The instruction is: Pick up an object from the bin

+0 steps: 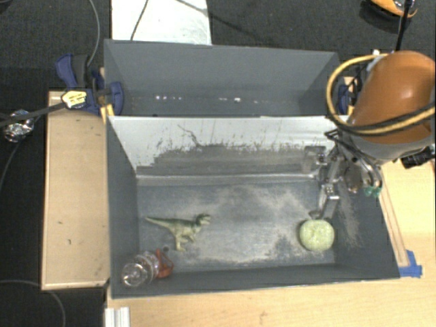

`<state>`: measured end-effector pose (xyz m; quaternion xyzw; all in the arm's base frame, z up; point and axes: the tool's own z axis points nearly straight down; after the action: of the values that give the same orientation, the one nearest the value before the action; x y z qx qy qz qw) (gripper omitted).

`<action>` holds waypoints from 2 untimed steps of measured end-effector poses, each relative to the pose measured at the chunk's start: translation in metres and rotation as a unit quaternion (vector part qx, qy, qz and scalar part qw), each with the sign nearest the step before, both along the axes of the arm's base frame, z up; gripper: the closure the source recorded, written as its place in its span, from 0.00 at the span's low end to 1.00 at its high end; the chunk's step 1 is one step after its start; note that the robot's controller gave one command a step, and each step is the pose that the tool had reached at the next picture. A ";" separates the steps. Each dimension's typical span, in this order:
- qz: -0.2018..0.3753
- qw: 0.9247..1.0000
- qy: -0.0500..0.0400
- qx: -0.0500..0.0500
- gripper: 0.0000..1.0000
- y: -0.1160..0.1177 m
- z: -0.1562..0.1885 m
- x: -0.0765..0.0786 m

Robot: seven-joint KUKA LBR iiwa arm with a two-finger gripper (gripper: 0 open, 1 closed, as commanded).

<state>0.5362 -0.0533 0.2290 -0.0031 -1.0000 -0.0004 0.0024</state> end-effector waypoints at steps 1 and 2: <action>0.001 1.000 -0.004 -0.001 0.00 0.000 0.004 0.001; 0.000 1.000 -0.007 -0.001 0.00 -0.027 -0.042 -0.005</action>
Offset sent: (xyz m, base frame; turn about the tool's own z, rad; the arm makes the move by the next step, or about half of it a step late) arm -0.0168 -0.0604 -0.1029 0.0101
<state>0.5314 -0.0801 0.1872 -0.0030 -1.0000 0.0001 -0.0043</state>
